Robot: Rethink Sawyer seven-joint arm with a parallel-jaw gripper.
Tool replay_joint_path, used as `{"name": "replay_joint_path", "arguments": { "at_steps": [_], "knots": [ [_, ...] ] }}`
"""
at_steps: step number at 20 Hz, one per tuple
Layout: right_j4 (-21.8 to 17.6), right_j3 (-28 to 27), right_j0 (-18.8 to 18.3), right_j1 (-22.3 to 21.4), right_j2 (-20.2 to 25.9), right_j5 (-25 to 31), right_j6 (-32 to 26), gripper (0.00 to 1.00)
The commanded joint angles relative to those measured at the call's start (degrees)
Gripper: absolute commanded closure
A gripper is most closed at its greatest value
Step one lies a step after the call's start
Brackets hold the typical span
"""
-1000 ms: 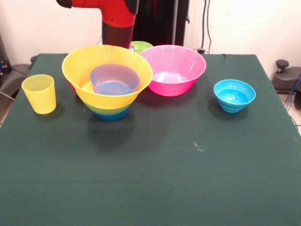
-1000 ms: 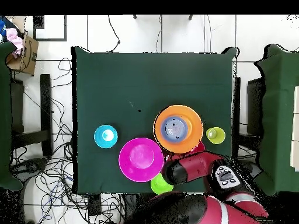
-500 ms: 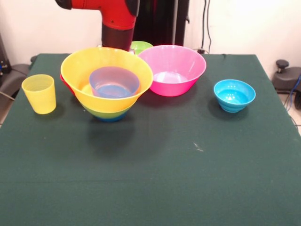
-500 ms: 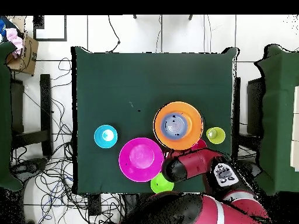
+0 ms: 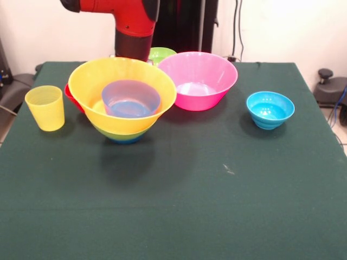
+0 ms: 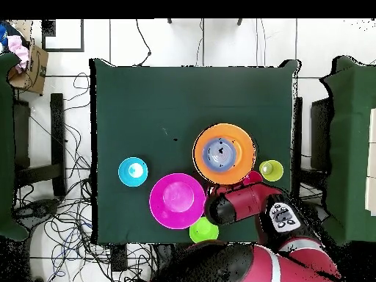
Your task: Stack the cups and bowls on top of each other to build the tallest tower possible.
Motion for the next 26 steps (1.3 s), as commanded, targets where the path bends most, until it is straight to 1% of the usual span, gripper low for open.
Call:
{"name": "replay_joint_path", "arguments": {
  "at_steps": [1, 14, 26],
  "knots": [
    [-1.5, -10.0, 2.0, 3.8, 7.3, -7.1, 1.0, 0.0],
    [-1.4, -10.5, 2.9, 4.0, 6.6, -8.1, 1.2, 0.0],
    [-1.1, -11.1, 2.9, 3.6, 7.6, -7.5, 0.2, 0.0]
  ]
}}
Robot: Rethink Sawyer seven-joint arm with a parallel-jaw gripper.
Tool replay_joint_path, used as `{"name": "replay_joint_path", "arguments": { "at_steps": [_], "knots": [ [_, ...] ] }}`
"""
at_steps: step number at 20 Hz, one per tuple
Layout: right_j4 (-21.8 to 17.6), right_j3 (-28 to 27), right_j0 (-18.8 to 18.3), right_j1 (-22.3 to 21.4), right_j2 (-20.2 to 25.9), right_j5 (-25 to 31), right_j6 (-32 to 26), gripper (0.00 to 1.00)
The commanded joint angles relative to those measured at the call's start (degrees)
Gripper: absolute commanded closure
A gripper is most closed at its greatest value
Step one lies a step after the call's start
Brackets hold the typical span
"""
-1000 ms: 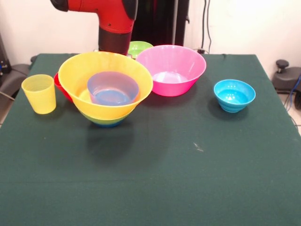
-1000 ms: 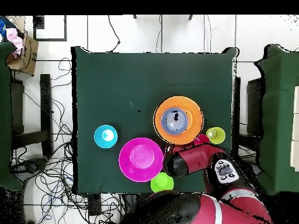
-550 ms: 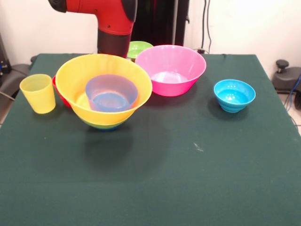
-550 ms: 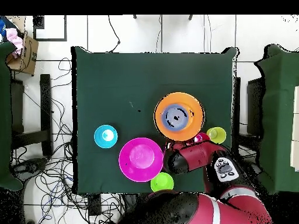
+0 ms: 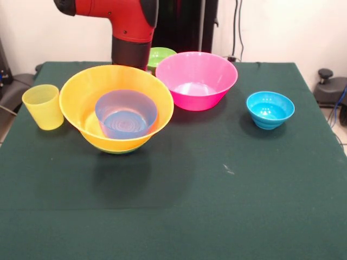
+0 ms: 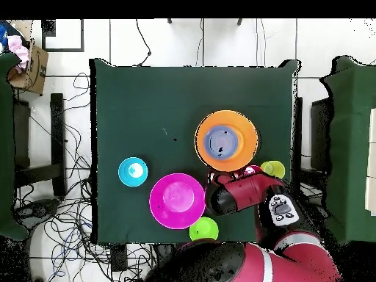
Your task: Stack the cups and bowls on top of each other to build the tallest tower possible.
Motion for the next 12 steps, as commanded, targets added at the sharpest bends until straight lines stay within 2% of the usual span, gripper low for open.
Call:
{"name": "replay_joint_path", "arguments": {
  "at_steps": [1, 6, 8, 12],
  "knots": [
    [-1.1, -6.9, 1.8, 3.4, 7.3, -2.9, 0.2, 0.0],
    [-1.3, -6.8, 2.4, 3.9, 6.0, -4.2, 1.2, 0.0],
    [-0.9, -6.3, 3.5, 4.8, 3.7, -6.0, 3.2, 0.0],
    [1.4, -3.3, 7.3, 8.8, -4.3, -12.0, 8.2, 0.0]
  ]
}}
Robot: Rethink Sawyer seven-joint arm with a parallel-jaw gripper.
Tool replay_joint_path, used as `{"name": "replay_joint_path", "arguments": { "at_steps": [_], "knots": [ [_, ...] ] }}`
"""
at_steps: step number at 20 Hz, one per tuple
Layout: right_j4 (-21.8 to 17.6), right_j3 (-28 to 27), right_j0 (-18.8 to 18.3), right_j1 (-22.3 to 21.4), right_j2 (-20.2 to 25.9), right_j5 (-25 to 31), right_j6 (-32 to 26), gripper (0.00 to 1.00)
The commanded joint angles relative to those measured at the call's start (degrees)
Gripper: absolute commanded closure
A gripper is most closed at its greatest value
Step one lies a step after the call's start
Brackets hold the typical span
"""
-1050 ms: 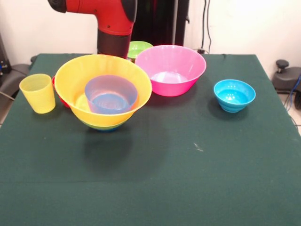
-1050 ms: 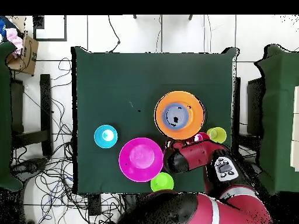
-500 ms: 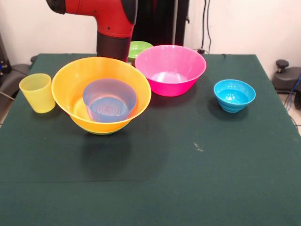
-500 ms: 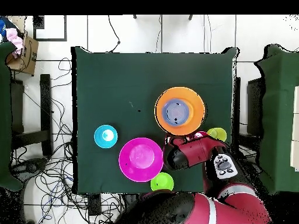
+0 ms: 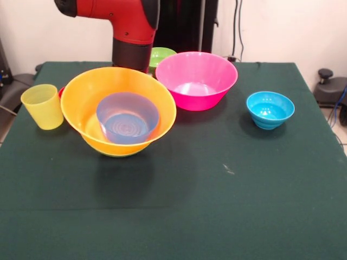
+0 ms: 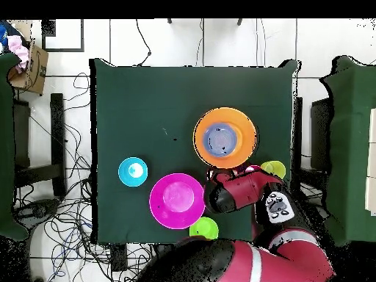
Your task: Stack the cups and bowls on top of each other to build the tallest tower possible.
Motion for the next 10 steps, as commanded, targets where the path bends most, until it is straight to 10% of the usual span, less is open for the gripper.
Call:
{"name": "replay_joint_path", "arguments": {
  "at_steps": [1, 10],
  "knots": [
    [1.2, -0.5, 4.8, 9.2, -2.8, -8.5, 8.1, 0.0],
    [9.1, 2.3, 8.2, 20.1, -11.6, -21.5, 9.9, 0.0]
  ]
}}
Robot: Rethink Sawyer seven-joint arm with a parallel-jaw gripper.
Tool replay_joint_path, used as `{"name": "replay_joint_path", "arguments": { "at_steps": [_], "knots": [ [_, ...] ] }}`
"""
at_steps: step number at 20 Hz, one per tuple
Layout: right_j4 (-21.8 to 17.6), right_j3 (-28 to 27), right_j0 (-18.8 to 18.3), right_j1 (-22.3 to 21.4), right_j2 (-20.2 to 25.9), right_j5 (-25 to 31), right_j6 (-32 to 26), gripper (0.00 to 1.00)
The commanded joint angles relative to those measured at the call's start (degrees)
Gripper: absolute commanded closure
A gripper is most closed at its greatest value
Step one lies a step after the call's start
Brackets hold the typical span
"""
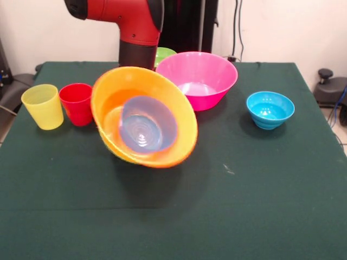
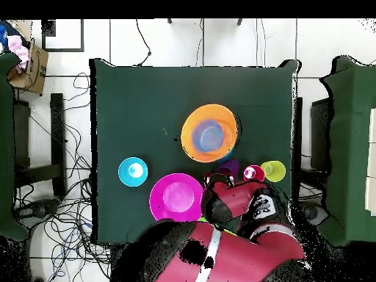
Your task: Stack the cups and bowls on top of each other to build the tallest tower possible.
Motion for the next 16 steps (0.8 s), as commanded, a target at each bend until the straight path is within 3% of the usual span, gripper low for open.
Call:
{"name": "replay_joint_path", "arguments": {
  "at_steps": [1, 16],
  "knots": [
    [6.2, 1.9, 2.2, 15.0, -2.5, -8.5, 9.0, 0.0],
    [8.0, 3.0, 1.6, 15.8, -2.9, -10.0, 6.6, 0.0]
  ]
}}
